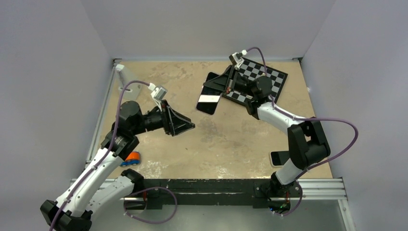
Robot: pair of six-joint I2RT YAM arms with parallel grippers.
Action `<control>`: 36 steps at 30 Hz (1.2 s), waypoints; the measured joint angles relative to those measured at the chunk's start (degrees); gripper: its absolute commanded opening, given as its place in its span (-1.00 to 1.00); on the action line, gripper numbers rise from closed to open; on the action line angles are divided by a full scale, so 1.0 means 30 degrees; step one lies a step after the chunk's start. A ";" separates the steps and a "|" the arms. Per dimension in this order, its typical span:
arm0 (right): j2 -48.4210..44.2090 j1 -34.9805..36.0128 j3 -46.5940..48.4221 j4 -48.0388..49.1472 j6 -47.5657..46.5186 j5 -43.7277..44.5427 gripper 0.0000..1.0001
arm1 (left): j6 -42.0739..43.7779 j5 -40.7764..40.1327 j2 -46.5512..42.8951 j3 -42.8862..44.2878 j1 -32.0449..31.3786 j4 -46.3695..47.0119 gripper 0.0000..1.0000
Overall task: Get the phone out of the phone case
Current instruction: Remove the phone case from the phone.
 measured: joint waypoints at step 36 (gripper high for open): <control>-0.0029 -0.0386 -0.0306 -0.3096 -0.0823 0.1479 -1.00 | -1.4258 -0.2506 0.3322 -0.4095 0.0000 1.4360 0.02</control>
